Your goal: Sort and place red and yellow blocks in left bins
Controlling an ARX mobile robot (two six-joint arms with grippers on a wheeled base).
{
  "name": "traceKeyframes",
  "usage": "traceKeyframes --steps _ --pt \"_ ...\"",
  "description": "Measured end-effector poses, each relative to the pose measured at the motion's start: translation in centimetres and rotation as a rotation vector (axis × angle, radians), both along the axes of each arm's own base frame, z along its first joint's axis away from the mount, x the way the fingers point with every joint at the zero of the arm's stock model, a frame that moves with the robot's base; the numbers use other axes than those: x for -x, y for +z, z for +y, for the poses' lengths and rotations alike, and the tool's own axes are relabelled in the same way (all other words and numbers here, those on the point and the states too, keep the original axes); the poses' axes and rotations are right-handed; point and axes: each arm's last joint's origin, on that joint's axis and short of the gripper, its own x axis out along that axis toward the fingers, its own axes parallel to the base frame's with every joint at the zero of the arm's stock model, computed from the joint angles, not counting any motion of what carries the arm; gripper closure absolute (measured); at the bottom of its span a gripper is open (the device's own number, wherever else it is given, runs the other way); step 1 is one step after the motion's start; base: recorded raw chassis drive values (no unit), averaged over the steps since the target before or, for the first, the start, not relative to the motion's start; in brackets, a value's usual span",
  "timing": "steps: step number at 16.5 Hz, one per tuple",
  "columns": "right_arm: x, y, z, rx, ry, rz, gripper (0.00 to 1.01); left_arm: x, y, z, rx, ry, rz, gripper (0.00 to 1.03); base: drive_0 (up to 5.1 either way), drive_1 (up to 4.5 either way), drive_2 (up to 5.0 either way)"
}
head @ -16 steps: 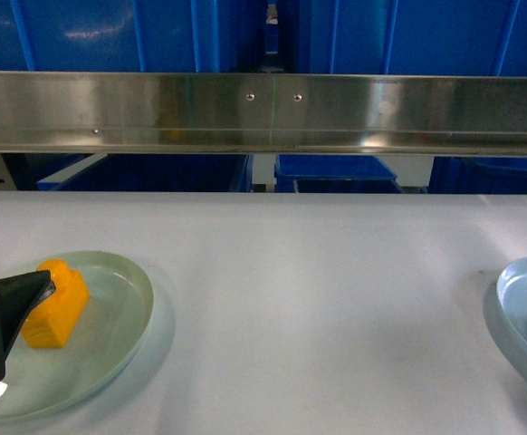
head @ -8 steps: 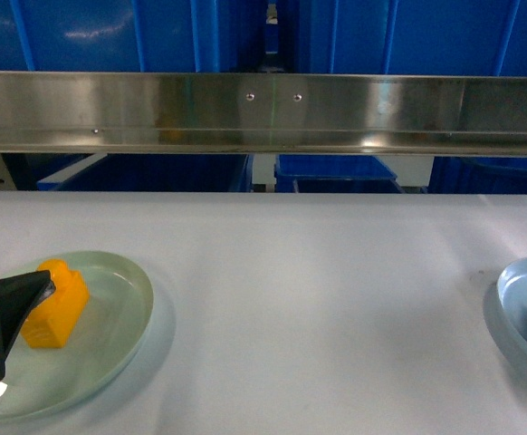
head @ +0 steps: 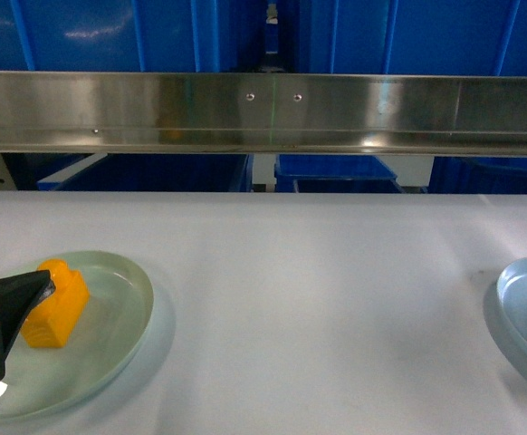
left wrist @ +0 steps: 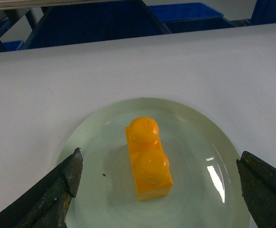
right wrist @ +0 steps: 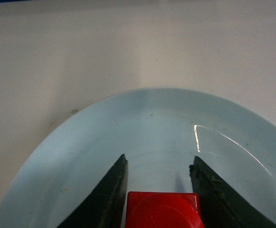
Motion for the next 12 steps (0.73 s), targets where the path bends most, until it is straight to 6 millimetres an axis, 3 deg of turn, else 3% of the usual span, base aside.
traceKeyframes --steps 2,6,8,9,12 --pt "0.0 0.1 -0.2 -0.008 -0.001 -0.026 0.71 0.0 0.0 0.0 0.0 0.0 0.0 0.05 0.0 0.0 0.0" --pt "0.4 0.8 -0.4 -0.022 -0.014 -0.051 0.72 0.0 0.0 0.0 0.0 0.0 0.0 0.05 0.0 0.0 0.0" --pt "1.3 3.1 0.5 -0.013 0.01 -0.1 0.72 0.0 0.0 0.0 0.0 0.0 0.0 0.05 0.0 0.0 0.0" --pt "2.1 5.2 1.2 -0.01 0.035 -0.147 0.72 0.0 0.0 0.0 0.0 0.0 0.0 0.05 0.0 0.0 0.0" --pt "5.9 10.6 1.5 -0.029 0.029 -0.257 0.72 0.0 0.0 0.0 0.0 0.0 0.0 0.05 0.0 0.0 0.0"
